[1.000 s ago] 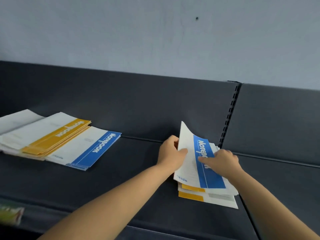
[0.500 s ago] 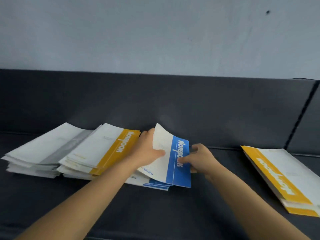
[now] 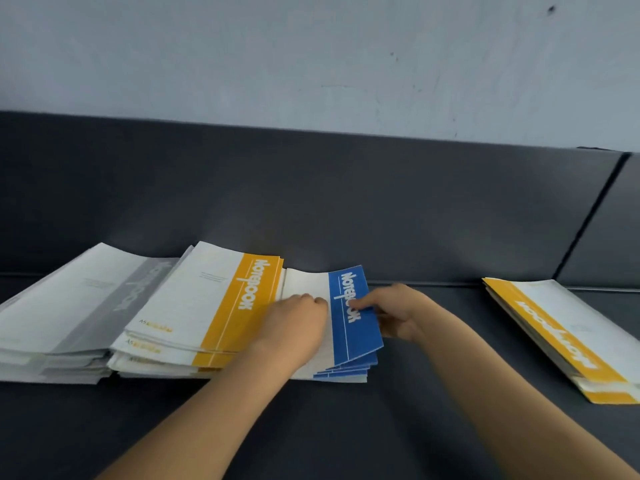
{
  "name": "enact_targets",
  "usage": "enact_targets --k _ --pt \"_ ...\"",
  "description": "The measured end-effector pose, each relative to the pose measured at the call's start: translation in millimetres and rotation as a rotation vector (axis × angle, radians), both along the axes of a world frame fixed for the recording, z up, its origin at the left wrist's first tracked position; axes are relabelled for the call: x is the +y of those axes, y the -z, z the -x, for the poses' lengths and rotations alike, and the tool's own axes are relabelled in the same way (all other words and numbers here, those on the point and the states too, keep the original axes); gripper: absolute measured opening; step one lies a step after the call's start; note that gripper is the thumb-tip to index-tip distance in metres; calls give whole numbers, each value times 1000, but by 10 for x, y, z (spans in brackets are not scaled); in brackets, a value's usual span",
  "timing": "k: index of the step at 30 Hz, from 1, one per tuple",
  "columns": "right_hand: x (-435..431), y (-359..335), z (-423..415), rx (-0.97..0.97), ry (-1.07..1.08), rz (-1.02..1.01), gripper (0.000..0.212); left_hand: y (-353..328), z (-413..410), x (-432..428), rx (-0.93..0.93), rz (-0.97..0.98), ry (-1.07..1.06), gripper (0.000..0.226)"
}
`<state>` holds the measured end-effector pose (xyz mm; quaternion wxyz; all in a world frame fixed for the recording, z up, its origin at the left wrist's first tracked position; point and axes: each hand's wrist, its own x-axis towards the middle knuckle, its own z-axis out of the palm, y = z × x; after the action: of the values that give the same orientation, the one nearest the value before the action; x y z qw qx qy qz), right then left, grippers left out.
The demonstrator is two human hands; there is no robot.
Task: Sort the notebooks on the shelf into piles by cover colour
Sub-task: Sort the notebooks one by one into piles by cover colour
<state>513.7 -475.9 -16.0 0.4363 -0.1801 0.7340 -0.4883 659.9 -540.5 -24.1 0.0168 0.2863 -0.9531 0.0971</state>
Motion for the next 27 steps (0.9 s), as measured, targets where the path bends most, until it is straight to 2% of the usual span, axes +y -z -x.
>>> enact_targets --k 3,6,10,12,14,16,18,20,23,25,27 --pt "-8 50 -8 -1 -48 -33 31 -2 15 2 -12 31 3 45" --pt "15 77 10 77 -34 -40 31 5 47 -2 -7 38 6 48" --pt "182 67 178 261 24 -46 12 84 167 -3 30 -5 64 50" --pt "280 61 259 416 -8 -87 16 98 249 30 32 -24 74 43" --pt "395 16 337 652 -58 -134 16 54 332 84 6 10 48 36" --pt "558 -95 489 834 -15 -102 33 -45 432 184 -54 61 12 33" --pt "784 -224 780 969 24 -91 48 -144 620 354 -33 75 19 28" --pt "1047 -286 1165 1085 13 -139 45 -218 913 602 105 6 52 23" --pt "1444 -225 1738 1173 6 -274 38 -245 1497 1043 306 -255 58 35" --pt "1677 -165 2049 1191 -25 -367 42 -229 1909 1304 343 -446 19 40" --pt "1848 -91 2312 1165 -66 -390 46 -211 2266 1504 357 -545 -17 34"
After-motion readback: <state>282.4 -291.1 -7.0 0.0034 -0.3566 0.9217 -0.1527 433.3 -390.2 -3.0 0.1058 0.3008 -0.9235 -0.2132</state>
